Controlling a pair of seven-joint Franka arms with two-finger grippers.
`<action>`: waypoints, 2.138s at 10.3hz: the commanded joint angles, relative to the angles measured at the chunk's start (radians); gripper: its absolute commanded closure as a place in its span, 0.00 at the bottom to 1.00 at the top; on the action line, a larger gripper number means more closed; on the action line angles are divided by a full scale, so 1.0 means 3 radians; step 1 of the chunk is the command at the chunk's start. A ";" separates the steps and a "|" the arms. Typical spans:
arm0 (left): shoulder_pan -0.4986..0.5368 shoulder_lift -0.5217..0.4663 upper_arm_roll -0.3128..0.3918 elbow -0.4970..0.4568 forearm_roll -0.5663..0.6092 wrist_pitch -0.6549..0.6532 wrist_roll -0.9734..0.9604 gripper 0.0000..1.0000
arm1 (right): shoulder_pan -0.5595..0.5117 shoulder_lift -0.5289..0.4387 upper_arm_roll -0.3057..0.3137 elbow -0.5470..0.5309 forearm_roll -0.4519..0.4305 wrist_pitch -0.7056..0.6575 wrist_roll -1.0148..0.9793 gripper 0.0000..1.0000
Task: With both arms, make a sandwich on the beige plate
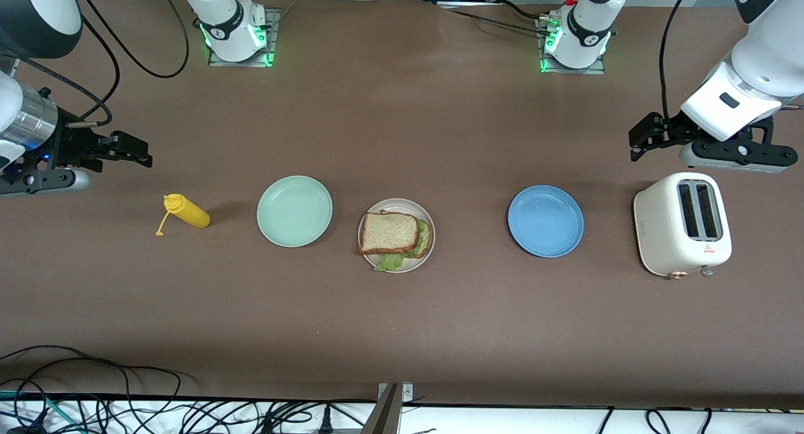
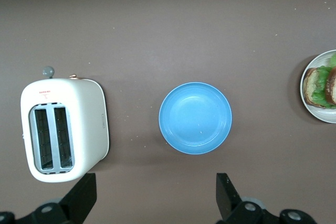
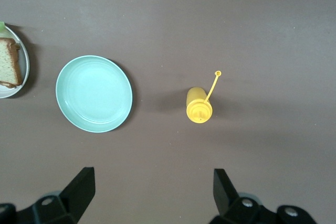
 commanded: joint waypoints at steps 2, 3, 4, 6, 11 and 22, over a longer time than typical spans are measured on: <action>0.0060 -0.0092 -0.0074 -0.0055 0.0045 -0.0049 0.0081 0.00 | -0.0088 0.0103 -0.0011 0.0092 0.0046 -0.0079 -0.0016 0.00; 0.0065 -0.0092 -0.0074 -0.0060 0.0040 -0.0049 0.0086 0.00 | -0.0103 0.0103 -0.0011 0.0102 0.0046 -0.0135 -0.0016 0.00; 0.0065 -0.0092 -0.0079 -0.0050 0.0040 -0.0085 0.0086 0.00 | -0.0159 0.0103 -0.0011 0.0102 0.0051 -0.0141 -0.0026 0.00; 0.0055 -0.0087 -0.0084 -0.0009 0.0030 -0.0162 0.0056 0.00 | -0.0180 0.0144 -0.0011 0.0087 0.0061 -0.0141 -0.0031 0.00; 0.0044 -0.0087 -0.0079 0.0011 0.0004 -0.0162 0.0092 0.00 | -0.0185 0.0190 -0.0011 0.0082 0.0056 -0.0197 -0.0011 0.00; 0.0060 -0.0087 -0.0079 0.0052 0.0009 -0.0203 0.0102 0.00 | -0.0380 0.0195 0.0009 0.0123 0.0051 -0.0156 0.0546 0.00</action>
